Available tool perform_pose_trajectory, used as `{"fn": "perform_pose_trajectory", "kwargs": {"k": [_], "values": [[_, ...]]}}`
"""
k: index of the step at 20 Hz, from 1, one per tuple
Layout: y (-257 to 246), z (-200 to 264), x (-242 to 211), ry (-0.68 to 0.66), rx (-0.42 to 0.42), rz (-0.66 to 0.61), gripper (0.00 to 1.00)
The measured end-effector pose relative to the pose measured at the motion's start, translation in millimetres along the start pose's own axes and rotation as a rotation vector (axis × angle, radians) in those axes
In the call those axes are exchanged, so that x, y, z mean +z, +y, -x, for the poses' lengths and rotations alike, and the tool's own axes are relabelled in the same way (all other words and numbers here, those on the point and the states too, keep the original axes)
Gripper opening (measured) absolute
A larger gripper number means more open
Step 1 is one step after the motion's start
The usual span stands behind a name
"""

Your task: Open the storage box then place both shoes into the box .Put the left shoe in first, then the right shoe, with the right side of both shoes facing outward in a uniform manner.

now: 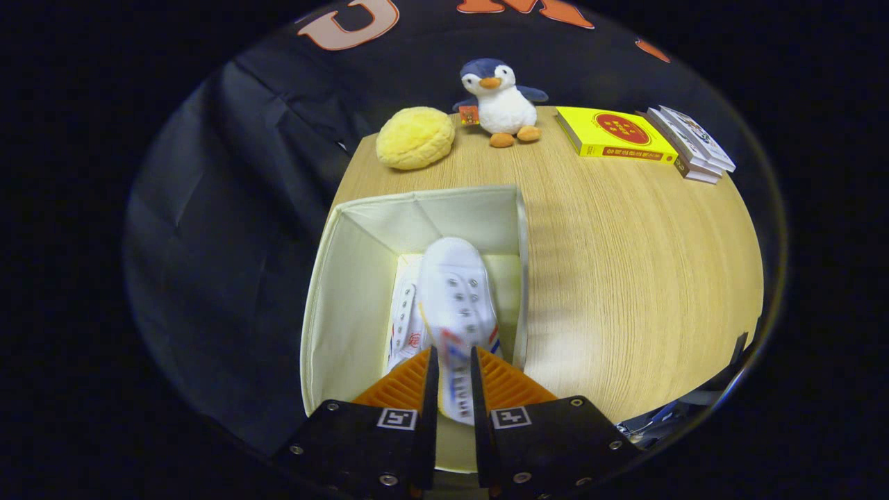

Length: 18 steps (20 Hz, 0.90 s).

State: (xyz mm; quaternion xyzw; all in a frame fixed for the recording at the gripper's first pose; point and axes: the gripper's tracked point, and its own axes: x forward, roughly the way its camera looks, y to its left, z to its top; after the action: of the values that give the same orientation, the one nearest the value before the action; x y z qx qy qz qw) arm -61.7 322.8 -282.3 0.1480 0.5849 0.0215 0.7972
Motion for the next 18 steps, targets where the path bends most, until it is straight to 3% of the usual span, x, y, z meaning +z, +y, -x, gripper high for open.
{"fn": "perform_pose_trajectory", "kwargs": {"k": [8, 15, 18], "values": [[-32, 43, 48, -0.203, 0.071, 0.010, 0.47], [-105, 94, 99, -0.423, 0.075, 0.000, 0.77], [-138, 114, 114, -0.499, 0.066, 0.020, 0.85]]}}
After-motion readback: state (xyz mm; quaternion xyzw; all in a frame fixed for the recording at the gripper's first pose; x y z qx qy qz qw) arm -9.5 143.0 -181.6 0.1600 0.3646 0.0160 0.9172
